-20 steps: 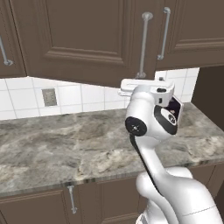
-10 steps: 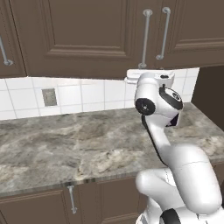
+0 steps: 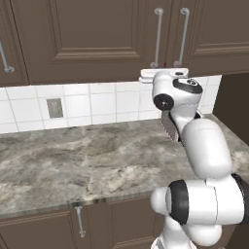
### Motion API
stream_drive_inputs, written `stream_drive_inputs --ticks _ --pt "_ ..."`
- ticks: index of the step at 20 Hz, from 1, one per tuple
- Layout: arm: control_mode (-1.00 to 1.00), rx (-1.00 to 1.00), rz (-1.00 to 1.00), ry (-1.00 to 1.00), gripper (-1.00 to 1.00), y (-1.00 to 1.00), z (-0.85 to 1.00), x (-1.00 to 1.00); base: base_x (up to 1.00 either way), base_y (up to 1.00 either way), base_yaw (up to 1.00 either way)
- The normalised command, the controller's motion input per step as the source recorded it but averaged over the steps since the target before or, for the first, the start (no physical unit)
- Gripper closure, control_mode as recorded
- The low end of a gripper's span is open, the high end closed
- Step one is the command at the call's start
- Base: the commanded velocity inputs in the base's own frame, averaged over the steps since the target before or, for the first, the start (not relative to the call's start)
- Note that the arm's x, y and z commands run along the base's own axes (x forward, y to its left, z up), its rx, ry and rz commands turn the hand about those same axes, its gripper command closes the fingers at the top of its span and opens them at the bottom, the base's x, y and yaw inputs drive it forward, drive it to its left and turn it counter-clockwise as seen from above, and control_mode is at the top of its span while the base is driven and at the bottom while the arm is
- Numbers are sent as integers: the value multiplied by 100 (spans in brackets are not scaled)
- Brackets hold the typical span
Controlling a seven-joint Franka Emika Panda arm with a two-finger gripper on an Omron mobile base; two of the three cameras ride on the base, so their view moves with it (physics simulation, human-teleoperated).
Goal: Open the cabinet. Pick the bowls from the counter and place them in the cabinet. Then close the cabinet.
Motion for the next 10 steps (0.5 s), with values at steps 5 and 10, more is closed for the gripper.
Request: stream_drive_inputs --ticks 5,10 --pt "-100 0 0 0 -100 19 -6 99 0 0 0" --pt "-100 -1 0 0 -100 44 -9 100 0 0 0"
